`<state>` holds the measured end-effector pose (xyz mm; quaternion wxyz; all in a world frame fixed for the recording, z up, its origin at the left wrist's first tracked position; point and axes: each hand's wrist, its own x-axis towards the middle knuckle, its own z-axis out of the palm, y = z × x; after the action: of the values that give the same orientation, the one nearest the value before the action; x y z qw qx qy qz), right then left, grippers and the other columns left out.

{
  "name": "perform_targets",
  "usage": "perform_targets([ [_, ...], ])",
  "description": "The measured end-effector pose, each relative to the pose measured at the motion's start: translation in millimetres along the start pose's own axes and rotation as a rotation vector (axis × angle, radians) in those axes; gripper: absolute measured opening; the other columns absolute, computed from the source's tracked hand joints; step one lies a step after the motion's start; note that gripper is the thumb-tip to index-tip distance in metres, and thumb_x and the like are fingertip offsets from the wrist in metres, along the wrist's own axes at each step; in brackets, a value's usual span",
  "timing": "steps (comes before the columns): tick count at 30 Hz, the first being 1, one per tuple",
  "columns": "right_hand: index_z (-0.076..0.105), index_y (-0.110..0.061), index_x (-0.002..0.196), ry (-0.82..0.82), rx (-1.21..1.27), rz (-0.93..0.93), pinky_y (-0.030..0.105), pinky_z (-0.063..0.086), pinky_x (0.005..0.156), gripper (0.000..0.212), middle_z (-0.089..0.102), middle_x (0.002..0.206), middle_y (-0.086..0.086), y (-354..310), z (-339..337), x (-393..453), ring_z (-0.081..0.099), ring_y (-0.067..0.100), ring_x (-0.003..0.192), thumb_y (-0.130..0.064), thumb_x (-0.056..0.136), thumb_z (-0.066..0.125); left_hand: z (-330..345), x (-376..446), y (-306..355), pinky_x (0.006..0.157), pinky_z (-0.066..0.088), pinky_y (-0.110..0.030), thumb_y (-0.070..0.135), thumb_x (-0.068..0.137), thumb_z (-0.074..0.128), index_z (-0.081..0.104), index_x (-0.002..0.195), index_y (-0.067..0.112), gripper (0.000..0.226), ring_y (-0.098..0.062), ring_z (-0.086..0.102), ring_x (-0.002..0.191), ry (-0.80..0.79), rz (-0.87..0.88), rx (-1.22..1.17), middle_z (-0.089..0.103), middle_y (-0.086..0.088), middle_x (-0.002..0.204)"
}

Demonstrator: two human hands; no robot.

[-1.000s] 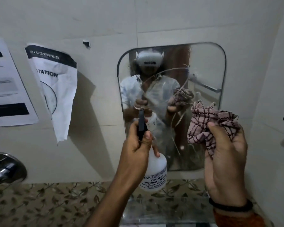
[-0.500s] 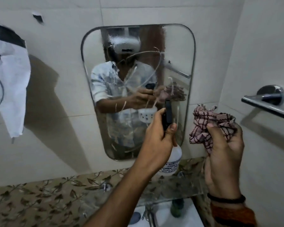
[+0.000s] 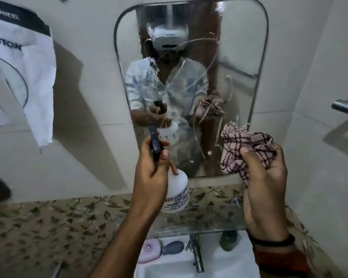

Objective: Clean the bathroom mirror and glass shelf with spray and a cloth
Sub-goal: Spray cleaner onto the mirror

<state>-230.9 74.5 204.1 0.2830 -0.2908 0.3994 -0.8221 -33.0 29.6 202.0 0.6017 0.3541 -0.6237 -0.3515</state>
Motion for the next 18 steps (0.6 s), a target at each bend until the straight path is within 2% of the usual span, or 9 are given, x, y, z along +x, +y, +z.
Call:
perform_targets([
  [2, 0.065, -0.013, 0.139, -0.024, 0.006, 0.014, 0.057, 0.057, 0.117, 0.034, 0.080, 0.133, 0.009, 5, 6, -4, 0.076, 0.030, 0.127, -0.005, 0.106, 0.070, -9, -6, -1, 0.078, 0.054, -0.013, 0.022, 0.119, 0.047, 0.059, 0.140, 0.019, 0.024, -0.013, 0.067, 0.073, 0.013, -0.022, 0.026, 0.068, -0.020, 0.093],
  [4, 0.065, -0.012, 0.139, -0.023, 0.017, 0.019, 0.056, 0.058, 0.116, 0.034, 0.080, 0.133, 0.010, 7, 9, -5, 0.076, 0.030, 0.127, -0.004, 0.106, 0.069, -9, -16, -9, 0.076, 0.053, -0.013, 0.026, 0.120, 0.048, 0.060, 0.138, 0.015, 0.024, -0.013, 0.068, 0.073, 0.014, -0.035, 0.042, 0.069, -0.017, 0.091],
  [7, 0.066, -0.015, 0.137, 0.005, 0.007, 0.013, 0.050, 0.061, 0.113, 0.034, 0.080, 0.130, 0.007, 7, 7, -4, 0.077, 0.025, 0.124, -0.003, 0.106, 0.069, -1, -29, -30, 0.080, 0.057, -0.030, 0.037, 0.115, 0.050, 0.059, 0.142, 0.018, 0.034, -0.019, 0.069, 0.076, 0.014, -0.082, 0.058, 0.070, -0.002, 0.085],
  [9, 0.067, -0.019, 0.134, 0.021, 0.003, 0.012, 0.046, 0.062, 0.111, 0.033, 0.080, 0.130, 0.005, 6, 1, -4, 0.077, 0.023, 0.123, -0.003, 0.105, 0.069, 5, -36, -47, 0.082, 0.059, -0.036, 0.035, 0.114, 0.051, 0.057, 0.146, 0.021, 0.035, -0.021, 0.069, 0.078, 0.005, -0.131, 0.052, 0.073, 0.004, 0.096],
  [11, 0.067, -0.021, 0.134, 0.028, -0.006, 0.013, 0.045, 0.062, 0.112, 0.034, 0.080, 0.131, 0.005, 7, -6, -3, 0.077, 0.024, 0.125, -0.003, 0.105, 0.069, 9, -43, -61, 0.080, 0.059, -0.027, 0.024, 0.120, 0.051, 0.056, 0.150, 0.020, 0.031, -0.021, 0.069, 0.078, -0.012, -0.175, 0.053, 0.073, 0.001, 0.104],
  [14, 0.064, -0.014, 0.142, 0.047, -0.022, 0.002, 0.045, 0.061, 0.114, 0.038, 0.077, 0.136, 0.007, 10, -20, -2, 0.075, 0.025, 0.128, -0.005, 0.106, 0.070, 15, -55, -73, 0.080, 0.056, -0.018, 0.017, 0.120, 0.050, 0.053, 0.155, 0.021, 0.035, -0.025, 0.070, 0.080, -0.047, -0.231, 0.093, 0.068, -0.012, 0.089],
  [16, 0.062, -0.012, 0.144, 0.063, -0.029, 0.004, 0.045, 0.060, 0.114, 0.040, 0.076, 0.138, 0.009, 12, -30, 0, 0.074, 0.025, 0.130, -0.005, 0.105, 0.070, 22, -60, -78, 0.078, 0.054, -0.016, 0.015, 0.120, 0.050, 0.054, 0.150, 0.017, 0.031, -0.021, 0.068, 0.078, -0.077, -0.233, 0.100, 0.065, -0.009, 0.090],
  [18, 0.063, -0.012, 0.143, 0.076, -0.032, -0.004, 0.044, 0.060, 0.114, 0.039, 0.076, 0.139, 0.010, 12, -39, 3, 0.074, 0.026, 0.130, -0.004, 0.105, 0.070, 36, -63, -80, 0.076, 0.053, -0.017, 0.012, 0.119, 0.051, 0.055, 0.147, 0.017, 0.028, -0.013, 0.065, 0.076, -0.106, -0.235, 0.108, 0.064, 0.004, 0.090],
])
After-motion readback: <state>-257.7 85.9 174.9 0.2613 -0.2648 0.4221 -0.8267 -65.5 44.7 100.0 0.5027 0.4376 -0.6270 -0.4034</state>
